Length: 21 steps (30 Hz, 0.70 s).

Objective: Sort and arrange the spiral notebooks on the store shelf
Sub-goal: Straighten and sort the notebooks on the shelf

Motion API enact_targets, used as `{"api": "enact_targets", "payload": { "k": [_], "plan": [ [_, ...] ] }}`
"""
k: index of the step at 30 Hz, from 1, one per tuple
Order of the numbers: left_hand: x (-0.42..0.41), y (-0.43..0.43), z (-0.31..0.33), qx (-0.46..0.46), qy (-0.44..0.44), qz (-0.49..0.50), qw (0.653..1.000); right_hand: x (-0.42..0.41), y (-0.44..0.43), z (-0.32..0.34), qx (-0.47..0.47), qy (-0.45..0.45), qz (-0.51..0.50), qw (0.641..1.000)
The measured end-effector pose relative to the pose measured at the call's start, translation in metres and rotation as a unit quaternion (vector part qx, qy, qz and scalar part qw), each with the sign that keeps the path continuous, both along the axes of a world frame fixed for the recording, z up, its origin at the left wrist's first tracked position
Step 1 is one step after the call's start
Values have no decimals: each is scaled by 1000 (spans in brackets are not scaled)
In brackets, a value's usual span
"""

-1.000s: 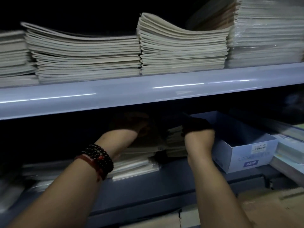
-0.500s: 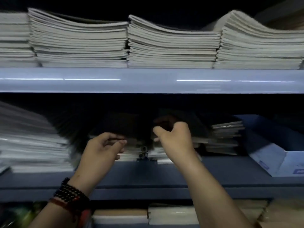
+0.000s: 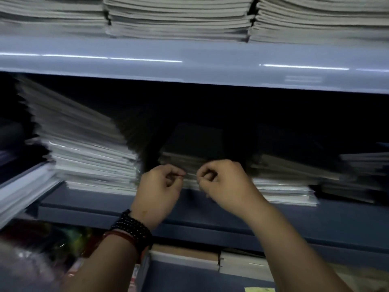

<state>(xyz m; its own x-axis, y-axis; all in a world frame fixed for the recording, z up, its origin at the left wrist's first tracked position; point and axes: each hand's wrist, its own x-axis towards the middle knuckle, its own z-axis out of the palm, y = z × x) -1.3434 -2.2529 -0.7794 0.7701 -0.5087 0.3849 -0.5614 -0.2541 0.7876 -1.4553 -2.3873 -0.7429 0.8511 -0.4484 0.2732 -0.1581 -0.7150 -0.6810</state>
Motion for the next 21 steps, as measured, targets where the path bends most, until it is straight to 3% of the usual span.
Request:
{"api": "enact_targets", "payload": {
  "k": [5, 12, 17, 21],
  "plan": [
    [2, -6, -3, -33, -32, 20, 999, 6, -2, -5, -20, 87, -16, 996],
    [11, -13, -3, -60, -22, 61, 996, 12, -6, 1, 7, 40, -95, 995],
    [13, -10, 6, -17, -61, 109, 992, 5, -12, 16, -53, 46, -84, 994],
    [9, -9, 7, 38, -69, 115, 990, 1, -9, 19, -150, 132, -62, 978]
  ]
}}
